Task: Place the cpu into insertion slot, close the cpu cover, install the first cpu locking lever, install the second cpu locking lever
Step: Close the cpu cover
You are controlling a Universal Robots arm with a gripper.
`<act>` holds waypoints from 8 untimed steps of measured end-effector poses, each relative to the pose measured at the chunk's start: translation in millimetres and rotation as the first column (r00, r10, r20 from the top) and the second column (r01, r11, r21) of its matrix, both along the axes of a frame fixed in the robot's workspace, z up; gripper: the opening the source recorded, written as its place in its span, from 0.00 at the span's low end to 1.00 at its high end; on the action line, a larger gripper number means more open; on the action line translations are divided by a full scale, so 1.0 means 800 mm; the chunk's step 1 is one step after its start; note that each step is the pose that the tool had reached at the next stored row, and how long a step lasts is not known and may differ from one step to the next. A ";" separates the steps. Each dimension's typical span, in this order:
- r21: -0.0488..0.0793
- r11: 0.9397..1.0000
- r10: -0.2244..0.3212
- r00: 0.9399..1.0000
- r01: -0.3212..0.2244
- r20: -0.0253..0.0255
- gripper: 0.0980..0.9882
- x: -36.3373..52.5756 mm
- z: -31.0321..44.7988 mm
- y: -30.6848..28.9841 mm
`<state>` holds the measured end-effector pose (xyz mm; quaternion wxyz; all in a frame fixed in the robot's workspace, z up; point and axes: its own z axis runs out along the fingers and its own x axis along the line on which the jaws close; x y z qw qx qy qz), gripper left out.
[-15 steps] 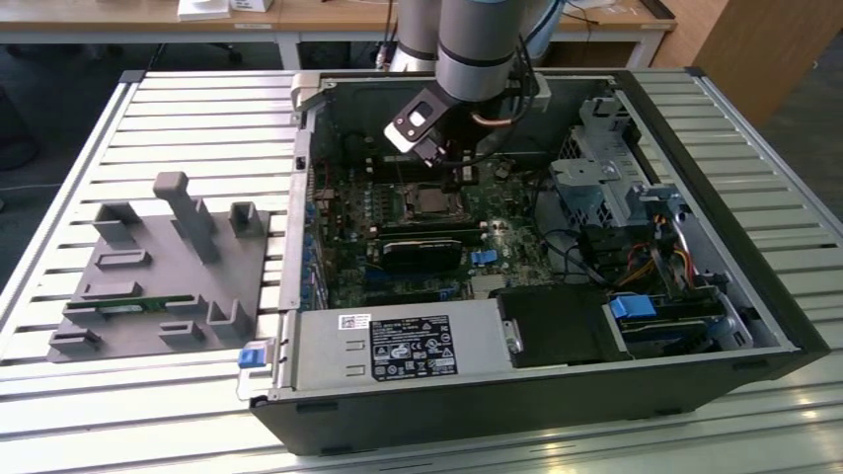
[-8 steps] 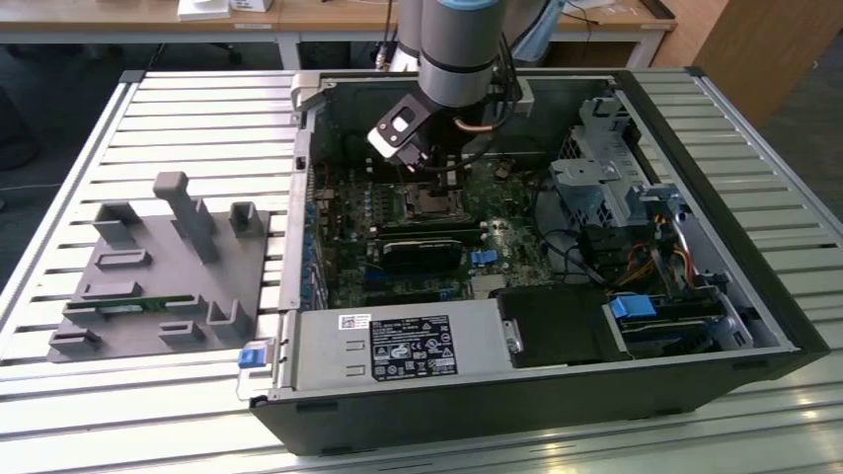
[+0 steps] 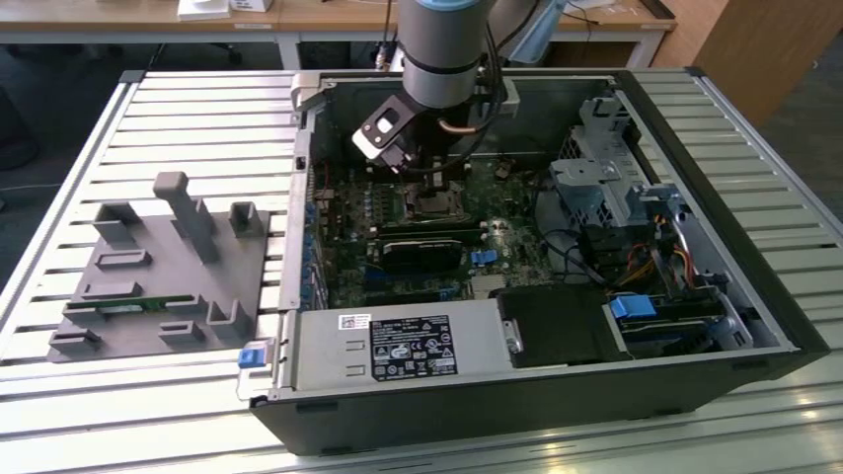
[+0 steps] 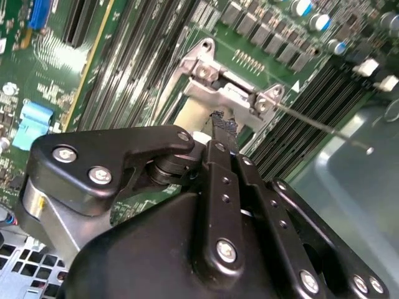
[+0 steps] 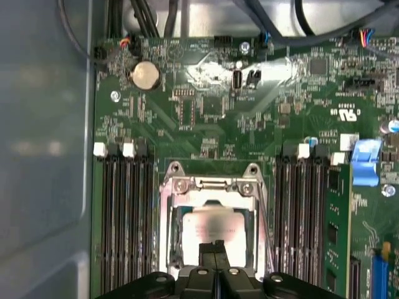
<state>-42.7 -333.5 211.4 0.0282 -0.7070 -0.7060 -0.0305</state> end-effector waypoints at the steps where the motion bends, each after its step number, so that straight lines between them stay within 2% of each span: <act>1: 0.000 1.000 0.000 1.000 0.000 0.000 0.01 -0.002 -0.0002 0.0001; 8: 0.000 1.000 0.000 1.000 0.000 0.000 0.01 -0.009 -0.0041 0.0007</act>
